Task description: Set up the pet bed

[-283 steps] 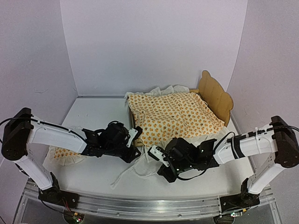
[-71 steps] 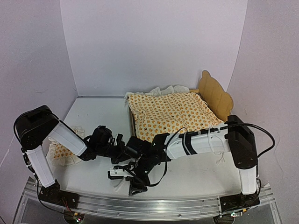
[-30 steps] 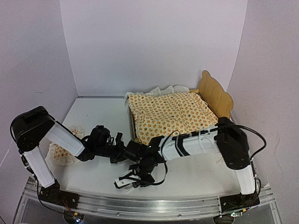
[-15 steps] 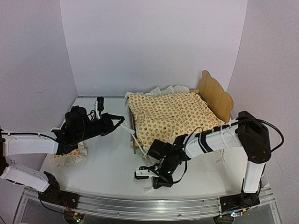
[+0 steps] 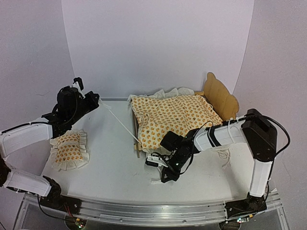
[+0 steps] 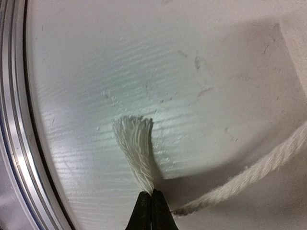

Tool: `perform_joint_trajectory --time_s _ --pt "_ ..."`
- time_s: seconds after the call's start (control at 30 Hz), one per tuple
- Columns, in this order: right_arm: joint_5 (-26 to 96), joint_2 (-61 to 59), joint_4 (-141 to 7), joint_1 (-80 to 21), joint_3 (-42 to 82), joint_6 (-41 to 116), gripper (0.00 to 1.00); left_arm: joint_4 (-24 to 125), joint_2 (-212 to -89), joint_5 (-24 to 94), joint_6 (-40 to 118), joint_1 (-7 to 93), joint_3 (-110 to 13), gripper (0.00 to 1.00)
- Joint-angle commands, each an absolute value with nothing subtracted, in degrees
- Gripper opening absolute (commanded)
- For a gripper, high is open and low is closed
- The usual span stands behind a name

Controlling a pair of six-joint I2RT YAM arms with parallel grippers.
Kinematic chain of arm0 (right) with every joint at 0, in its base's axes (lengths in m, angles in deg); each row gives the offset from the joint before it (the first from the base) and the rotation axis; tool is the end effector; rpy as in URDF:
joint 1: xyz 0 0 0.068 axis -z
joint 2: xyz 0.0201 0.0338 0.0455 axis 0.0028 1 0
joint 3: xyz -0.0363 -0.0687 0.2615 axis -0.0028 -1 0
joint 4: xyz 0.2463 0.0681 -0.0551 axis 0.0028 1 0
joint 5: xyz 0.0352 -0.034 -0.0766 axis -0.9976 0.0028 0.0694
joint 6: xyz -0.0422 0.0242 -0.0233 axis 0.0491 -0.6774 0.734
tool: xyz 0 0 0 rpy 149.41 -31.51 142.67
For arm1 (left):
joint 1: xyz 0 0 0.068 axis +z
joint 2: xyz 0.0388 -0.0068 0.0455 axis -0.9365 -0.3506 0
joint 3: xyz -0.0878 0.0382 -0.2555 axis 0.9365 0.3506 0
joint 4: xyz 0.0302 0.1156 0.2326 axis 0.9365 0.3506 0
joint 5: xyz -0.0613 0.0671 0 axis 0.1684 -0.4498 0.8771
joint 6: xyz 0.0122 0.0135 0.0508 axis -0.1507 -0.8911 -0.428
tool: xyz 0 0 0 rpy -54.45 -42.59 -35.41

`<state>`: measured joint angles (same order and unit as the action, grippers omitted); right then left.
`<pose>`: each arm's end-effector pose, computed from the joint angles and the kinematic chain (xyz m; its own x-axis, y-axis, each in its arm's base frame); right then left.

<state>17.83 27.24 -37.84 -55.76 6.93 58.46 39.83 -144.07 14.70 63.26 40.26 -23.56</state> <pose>0.1822 0.2924 0.1221 -0.3380 -0.8829 -0.3260 -0.9136 0.2246 0.3389 0.2493 -0.1307 0.3084 -0.2828 -0.4951 -0.8215 0.1585 0.8206 -0.5491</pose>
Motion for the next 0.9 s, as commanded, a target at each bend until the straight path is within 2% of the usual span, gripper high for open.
perform_joint_trajectory --time_s 0.0,0.1,0.3,0.43,0.53,0.6,0.67,0.73,0.77,0.83,0.87 --pt "17.8 31.8 -38.4 -54.4 13.4 54.9 0.00 41.9 -143.5 8.8 55.9 41.7 -30.2 0.00" --pt "22.1 31.6 -37.8 -54.1 13.1 53.5 0.00 43.7 -144.7 9.2 55.8 42.0 -32.2 0.00" --pt "27.4 25.9 -37.5 -53.9 3.7 51.3 0.00 45.5 -146.5 10.3 55.6 42.2 -33.8 0.00" --pt "22.6 23.2 -39.4 -53.6 0.6 50.4 0.00 47.6 -144.3 8.4 55.8 42.4 -30.7 0.00" --pt "18.0 21.5 -41.5 -53.7 1.4 47.2 0.00 51.3 -142.7 12.5 57.8 42.4 -26.8 0.00" --pt "18.2 19.3 -41.5 -53.9 2.8 42.9 0.13 54.6 -142.4 16.2 60.1 42.4 -23.0 0.02" --pt "21.2 13.8 -41.3 -53.9 2.9 39.3 0.30 57.4 -141.6 18.9 61.9 42.4 -18.1 0.13" --pt "29.1 7.9 -39.2 -53.8 2.5 36.7 0.59 58.9 -140.1 20.3 64.4 42.4 -12.8 0.34" --pt "33.0 5.1 -37.0 -53.8 2.9 36.7 0.72 60.0 -139.1 20.2 65.3 42.3 -11.0 0.48" --pt "43.4 1.1 -27.9 -52.8 5.5 37.0 0.96 60.9 -136.7 20.5 65.1 42.3 -8.6 0.70" --pt "49.0 -0.1 -24.9 -51.5 7.4 37.2 0.98 61.0 -135.8 20.5 64.2 42.3 -8.4 0.76"
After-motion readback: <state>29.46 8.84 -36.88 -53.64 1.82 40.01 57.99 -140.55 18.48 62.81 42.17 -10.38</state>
